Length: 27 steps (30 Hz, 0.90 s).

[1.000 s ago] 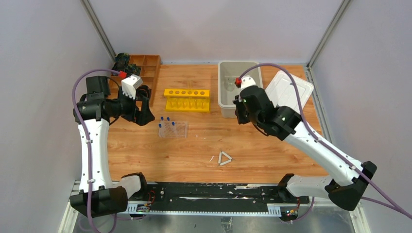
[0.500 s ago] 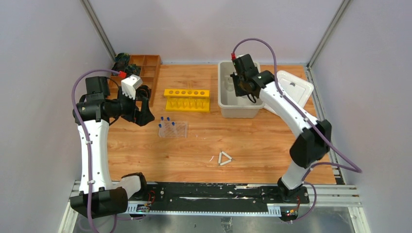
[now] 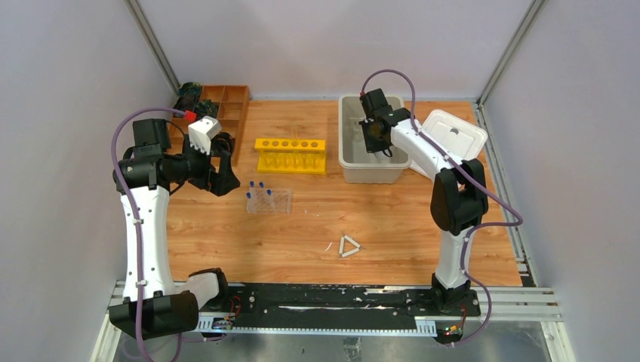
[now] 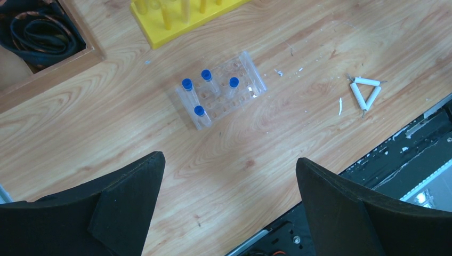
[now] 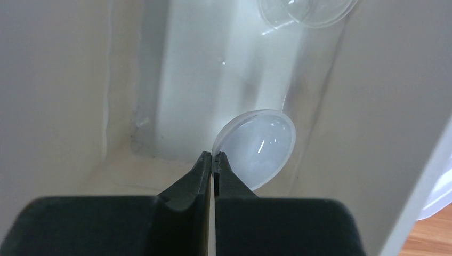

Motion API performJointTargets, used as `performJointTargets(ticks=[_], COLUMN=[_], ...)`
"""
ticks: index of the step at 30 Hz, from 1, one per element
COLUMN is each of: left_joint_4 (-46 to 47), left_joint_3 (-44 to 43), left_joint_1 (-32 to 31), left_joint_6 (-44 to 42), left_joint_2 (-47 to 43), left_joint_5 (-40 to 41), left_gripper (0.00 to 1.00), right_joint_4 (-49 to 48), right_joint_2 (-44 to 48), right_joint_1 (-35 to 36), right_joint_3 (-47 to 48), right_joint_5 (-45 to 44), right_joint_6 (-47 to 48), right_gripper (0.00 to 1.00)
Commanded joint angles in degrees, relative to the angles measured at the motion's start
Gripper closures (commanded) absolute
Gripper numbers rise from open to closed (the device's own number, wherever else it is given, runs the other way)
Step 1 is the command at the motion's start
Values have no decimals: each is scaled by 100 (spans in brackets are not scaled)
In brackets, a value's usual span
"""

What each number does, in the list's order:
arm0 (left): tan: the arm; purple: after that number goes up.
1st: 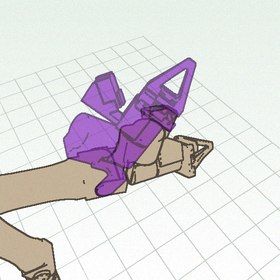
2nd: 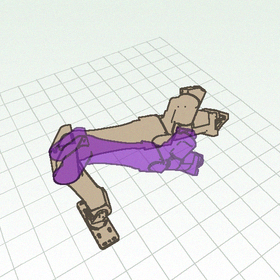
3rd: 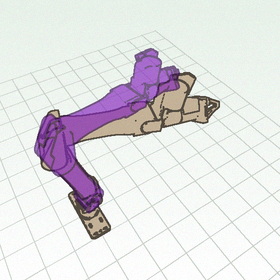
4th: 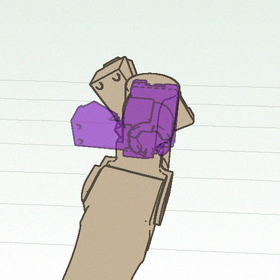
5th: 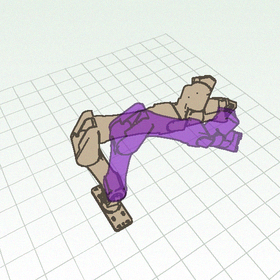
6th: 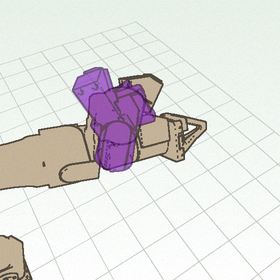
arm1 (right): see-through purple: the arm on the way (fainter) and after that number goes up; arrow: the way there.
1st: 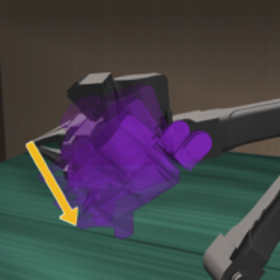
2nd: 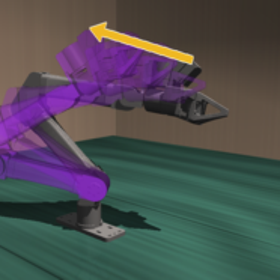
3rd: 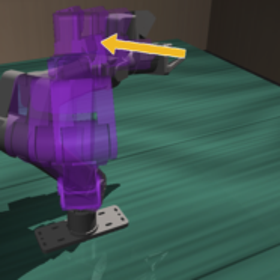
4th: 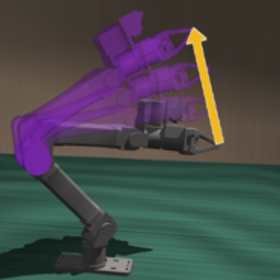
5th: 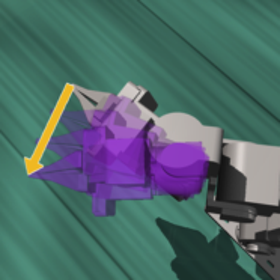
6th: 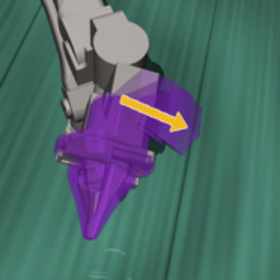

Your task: Organize the chemistry lab equipment

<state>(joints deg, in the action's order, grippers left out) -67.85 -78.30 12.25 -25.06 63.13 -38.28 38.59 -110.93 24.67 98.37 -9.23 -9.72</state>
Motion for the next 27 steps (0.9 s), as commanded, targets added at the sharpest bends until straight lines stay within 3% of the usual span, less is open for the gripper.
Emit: performJointTargets(ticks=[1, 13, 18, 23, 27], left_joint_4=[-26, -26, -26, -26, -26], left_joint_3=[-32, 63, 89, 40, 45], left_joint_1=[19, 21, 20, 23, 22], left_joint_6=[-60, -74, -103, -87, -104], left_joint_2=[-63, -96, -105, -108, -140], left_joint_5=[-4, 5, 34, 62, 91], left_gripper=[0, 0, 0, 0, 0], right_joint_4=[-144, -798, -1066, -1152, -1152], right_joint_2=[-171, -168, 5, 147, 321], right_joint_1=[-200, -375, -396, -400, -388], right_joint_3=[-271, -1056, -1333, -1455, -1426], right_joint_5=[90, 328, 387, 335, 379], right_joint_6=[-183, -227, -278, -364, -413], right_gripper=[100, 99, 88, 66, 54])
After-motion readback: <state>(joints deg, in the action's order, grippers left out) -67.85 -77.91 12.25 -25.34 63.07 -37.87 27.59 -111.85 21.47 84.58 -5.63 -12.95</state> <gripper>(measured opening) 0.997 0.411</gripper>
